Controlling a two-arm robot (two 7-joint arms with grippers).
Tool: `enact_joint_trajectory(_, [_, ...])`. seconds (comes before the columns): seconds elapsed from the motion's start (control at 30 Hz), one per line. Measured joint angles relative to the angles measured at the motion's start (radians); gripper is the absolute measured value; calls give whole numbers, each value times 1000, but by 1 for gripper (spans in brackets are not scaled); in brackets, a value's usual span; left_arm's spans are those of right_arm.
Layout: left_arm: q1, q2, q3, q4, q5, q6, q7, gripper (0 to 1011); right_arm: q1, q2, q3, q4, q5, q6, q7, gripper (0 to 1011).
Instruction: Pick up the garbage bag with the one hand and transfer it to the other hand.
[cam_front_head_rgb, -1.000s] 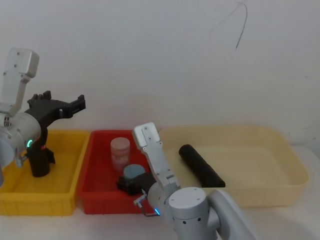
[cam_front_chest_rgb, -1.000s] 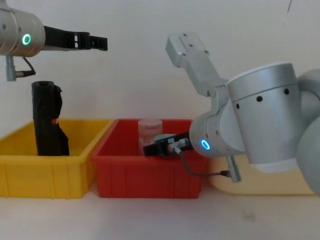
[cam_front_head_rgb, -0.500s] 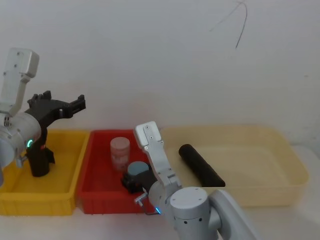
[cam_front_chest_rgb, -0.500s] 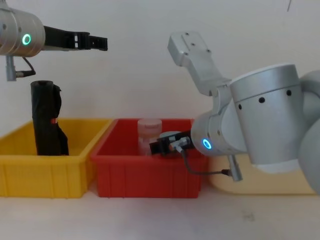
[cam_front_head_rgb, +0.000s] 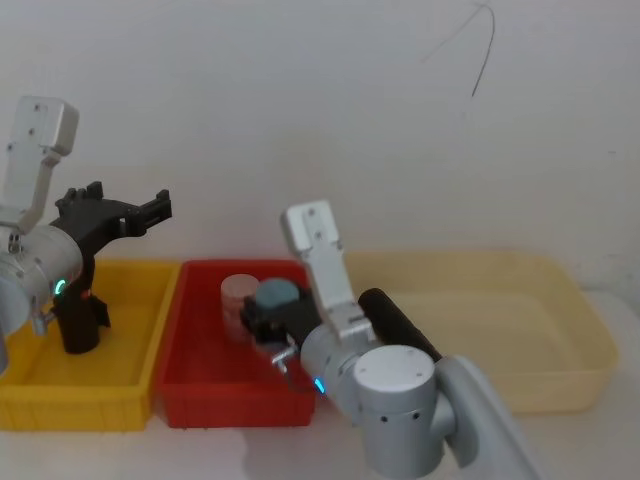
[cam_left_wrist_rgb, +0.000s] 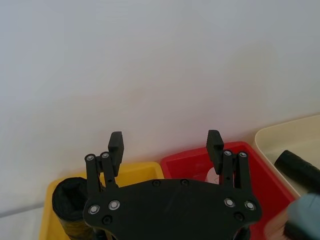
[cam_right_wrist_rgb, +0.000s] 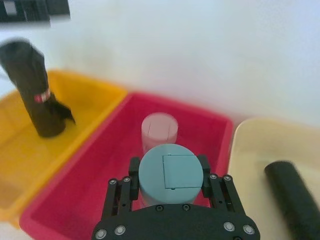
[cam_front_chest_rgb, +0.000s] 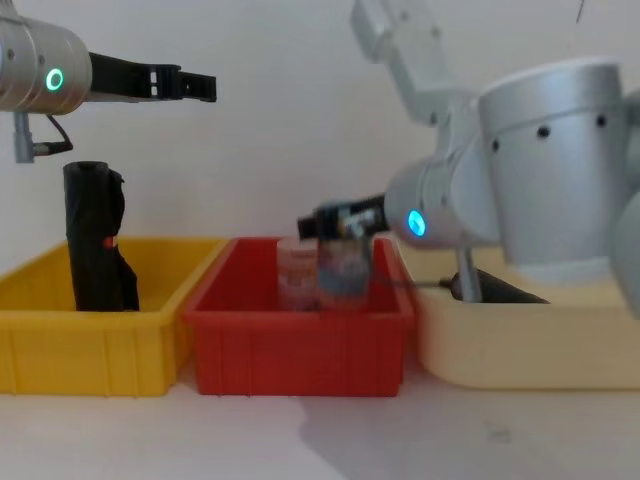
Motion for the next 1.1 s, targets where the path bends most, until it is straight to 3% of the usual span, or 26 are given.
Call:
enact_joint_trajectory(0.23, [0,0,0,0,0,0,0,1001,-5,-3,34,-79,11,-9,-9,666])
enact_joint_trajectory(0.5, [0,0,0,0,0,0,0,1001,-26,0,105,-193,21,-19,-28,666])
enact_joint_trajectory(0.7, [0,0,0,0,0,0,0,1001,-68,25,163,-257,30,-32,-29,666])
enact_joint_trajectory(1.1, [0,0,0,0,0,0,0,1001,-147,78,225,-287,33,-120,-11,955])
